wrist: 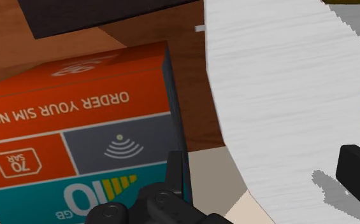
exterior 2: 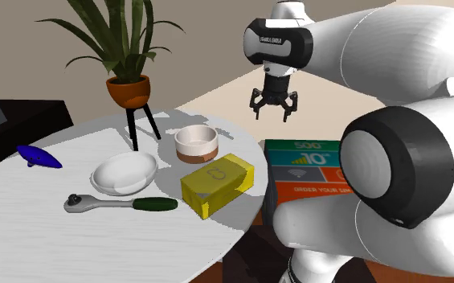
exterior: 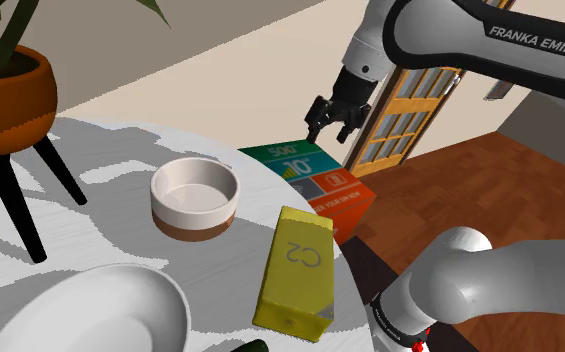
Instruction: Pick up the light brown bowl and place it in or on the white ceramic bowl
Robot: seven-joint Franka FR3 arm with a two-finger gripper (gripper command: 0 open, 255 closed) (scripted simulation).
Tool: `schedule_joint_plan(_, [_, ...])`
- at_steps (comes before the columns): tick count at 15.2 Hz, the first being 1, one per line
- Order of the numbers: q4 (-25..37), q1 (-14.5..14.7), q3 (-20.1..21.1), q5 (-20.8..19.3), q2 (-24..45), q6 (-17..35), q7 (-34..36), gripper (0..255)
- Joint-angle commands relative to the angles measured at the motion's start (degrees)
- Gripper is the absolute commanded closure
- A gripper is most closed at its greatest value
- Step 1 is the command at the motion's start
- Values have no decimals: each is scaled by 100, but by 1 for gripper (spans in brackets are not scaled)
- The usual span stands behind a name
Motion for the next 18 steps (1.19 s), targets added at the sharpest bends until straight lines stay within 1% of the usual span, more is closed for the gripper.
schedule_joint_plan(1, [44, 64, 230, 107, 178, 139, 256, 0])
schedule_joint_plan(5, [171, 176, 704, 272, 628, 470, 769, 0])
schedule_joint_plan(9, [406, 250, 1178, 348, 1178, 792, 1295, 0])
schedule_joint_plan(12, [654, 286, 1529, 325, 1652, 1017, 1709, 0])
schedule_joint_plan(15, [963, 307, 1878, 219, 2180, 1218, 2148, 0])
schedule_joint_plan(18, [845, 312, 1902, 211, 2225, 1379, 2165, 0])
